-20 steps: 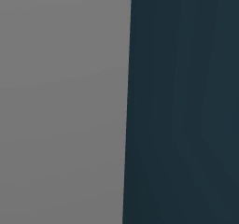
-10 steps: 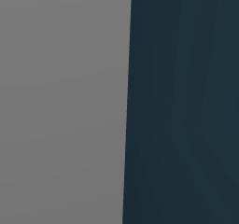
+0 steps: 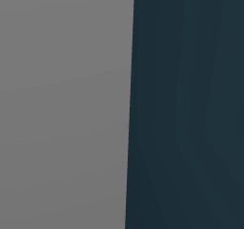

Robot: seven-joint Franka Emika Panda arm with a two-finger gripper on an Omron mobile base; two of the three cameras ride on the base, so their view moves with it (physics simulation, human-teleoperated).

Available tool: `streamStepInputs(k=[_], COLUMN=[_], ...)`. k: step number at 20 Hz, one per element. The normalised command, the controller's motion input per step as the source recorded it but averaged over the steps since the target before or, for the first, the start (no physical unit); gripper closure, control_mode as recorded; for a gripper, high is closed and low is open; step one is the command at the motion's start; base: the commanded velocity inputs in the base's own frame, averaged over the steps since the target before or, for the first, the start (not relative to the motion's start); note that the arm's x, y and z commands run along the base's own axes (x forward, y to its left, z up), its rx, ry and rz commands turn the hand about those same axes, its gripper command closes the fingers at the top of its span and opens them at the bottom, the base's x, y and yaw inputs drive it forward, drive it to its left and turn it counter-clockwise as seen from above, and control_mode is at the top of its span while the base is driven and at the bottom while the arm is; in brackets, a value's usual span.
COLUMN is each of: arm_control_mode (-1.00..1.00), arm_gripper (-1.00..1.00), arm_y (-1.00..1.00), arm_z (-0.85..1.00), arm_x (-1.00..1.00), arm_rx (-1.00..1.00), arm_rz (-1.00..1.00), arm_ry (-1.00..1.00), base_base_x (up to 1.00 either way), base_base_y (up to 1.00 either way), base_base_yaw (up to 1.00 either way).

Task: Start the toaster. Once the lever pops up, take the bread to the plate on the dining counter.

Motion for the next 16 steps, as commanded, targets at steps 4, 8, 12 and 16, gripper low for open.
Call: streamStepInputs(k=[4, 8, 12, 16], arm_control_mode=[-1.00, -1.00, -1.00, -1.00], arm_gripper=[-1.00, -1.00, -1.00, -1.00], arm_y=[0.00, 0.00, 0.00, 0.00], arm_z=[0.00, 0.00, 0.00, 0.00], arm_x=[0.00, 0.00, 0.00, 0.00], arm_rx=[0.00, 0.00, 0.00, 0.00], arm_rz=[0.00, 0.00, 0.00, 0.00], arm_ry=[0.00, 0.00, 0.00, 0.00], base_base_x=[0.00, 0.00, 0.00, 0.00], base_base_y=[0.00, 0.00, 0.00, 0.00], base_base_yaw=[0.00, 0.00, 0.00, 0.00])
